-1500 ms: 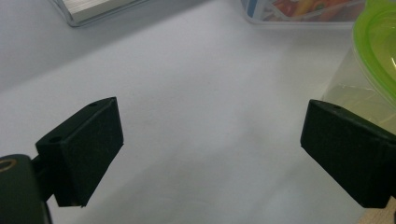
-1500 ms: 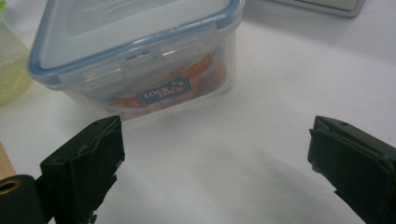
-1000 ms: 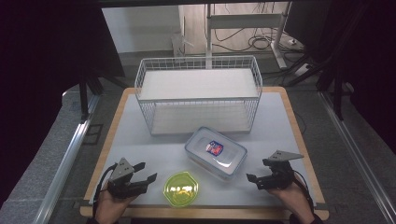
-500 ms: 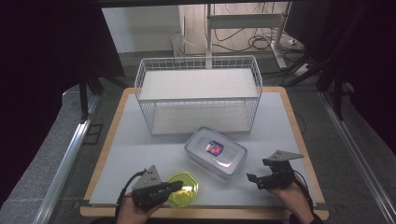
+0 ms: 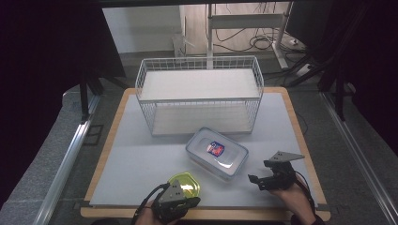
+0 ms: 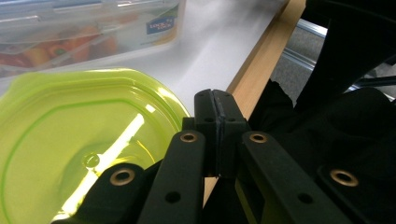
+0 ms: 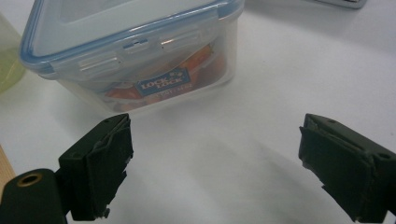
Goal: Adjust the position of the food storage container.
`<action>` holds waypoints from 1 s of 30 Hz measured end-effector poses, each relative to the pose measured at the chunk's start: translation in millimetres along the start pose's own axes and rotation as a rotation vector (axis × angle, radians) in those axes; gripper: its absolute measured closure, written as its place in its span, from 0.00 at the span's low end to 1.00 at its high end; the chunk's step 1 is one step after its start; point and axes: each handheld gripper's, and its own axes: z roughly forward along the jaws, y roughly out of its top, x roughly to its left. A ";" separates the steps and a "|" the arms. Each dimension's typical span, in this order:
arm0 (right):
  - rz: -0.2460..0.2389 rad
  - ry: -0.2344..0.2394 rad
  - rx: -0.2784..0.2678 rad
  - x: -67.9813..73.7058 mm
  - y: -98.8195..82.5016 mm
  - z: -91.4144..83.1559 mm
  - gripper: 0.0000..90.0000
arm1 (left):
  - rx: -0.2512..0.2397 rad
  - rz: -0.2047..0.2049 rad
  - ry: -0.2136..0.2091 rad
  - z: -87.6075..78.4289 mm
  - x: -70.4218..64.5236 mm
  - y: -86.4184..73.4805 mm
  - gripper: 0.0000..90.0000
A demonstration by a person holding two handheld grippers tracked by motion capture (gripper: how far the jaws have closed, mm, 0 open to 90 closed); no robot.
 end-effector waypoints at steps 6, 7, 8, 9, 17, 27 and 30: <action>0.001 -0.001 0.005 -0.4 -0.2 0.1 0.11 | 0.017 -0.015 -0.011 0.8 0.4 -1.3 1.00; 0.001 -0.001 0.005 -0.4 -0.2 0.1 0.11 | 0.030 -0.002 0.006 2.1 -1.0 -1.6 1.00; 0.001 -0.001 0.006 -0.5 -0.2 0.1 0.11 | 0.038 0.002 0.015 3.1 -1.7 -1.9 1.00; 0.001 -0.001 0.006 -0.5 -0.3 0.1 0.11 | 0.044 0.001 0.018 4.0 -1.5 -2.2 1.00; 0.000 0.000 0.007 -0.8 -0.5 0.2 0.12 | 0.043 -0.030 0.087 0.2 13.5 -6.5 1.00; -0.003 0.002 0.010 -0.9 -0.8 1.0 0.13 | 0.023 -0.083 0.158 -9.0 43.5 -8.6 1.00; -0.005 0.003 0.010 -0.9 -0.8 1.1 0.13 | 0.017 -0.106 0.179 -13.4 55.0 -9.9 1.00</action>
